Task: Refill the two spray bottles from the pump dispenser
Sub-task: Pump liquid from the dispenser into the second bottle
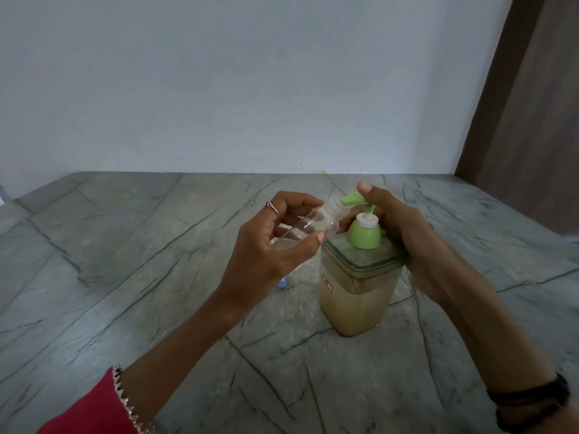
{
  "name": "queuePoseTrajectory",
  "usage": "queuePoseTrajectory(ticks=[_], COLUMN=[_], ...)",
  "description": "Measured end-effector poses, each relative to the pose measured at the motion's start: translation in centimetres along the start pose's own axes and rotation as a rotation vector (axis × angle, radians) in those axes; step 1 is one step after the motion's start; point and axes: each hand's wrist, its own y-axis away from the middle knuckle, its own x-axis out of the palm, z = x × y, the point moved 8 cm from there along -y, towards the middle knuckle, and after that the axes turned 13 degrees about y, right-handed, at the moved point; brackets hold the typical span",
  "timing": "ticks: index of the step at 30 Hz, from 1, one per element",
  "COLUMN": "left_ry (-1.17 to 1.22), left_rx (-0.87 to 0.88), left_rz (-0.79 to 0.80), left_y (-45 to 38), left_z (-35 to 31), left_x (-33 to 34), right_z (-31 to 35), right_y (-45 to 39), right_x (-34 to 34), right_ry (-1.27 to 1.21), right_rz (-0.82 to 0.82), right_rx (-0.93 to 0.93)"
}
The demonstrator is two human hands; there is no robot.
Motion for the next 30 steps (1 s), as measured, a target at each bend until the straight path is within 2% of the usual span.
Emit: queuePoseTrajectory(ticks=[3,11,15,24,30], left_ry=[-0.018,-0.073,-0.096,-0.077,-0.082], left_rx=[0.009,0.023,0.017,0.010,0.011], left_rz=[-0.002,0.008,0.017,0.020,0.017], left_y=[0.0,-0.1,0.1,0.2,0.3], left_z=[-0.1,-0.3,0.0,-0.2,-0.2], left_x=[0.0,0.2,0.4,0.3,0.3], right_z=[-0.3,-0.7,-0.8,-0.7,-0.6], right_y=[-0.2,-0.9,-1.2,-0.6,-0.8], right_x=[0.1,0.2,0.3,0.1,0.4], right_ry=[-0.067,-0.189,-0.246,-0.188,-0.222], right_rz=[0.091,0.151,0.146,0.115,0.135], right_rx=[0.048,0.118,0.138,0.078,0.103])
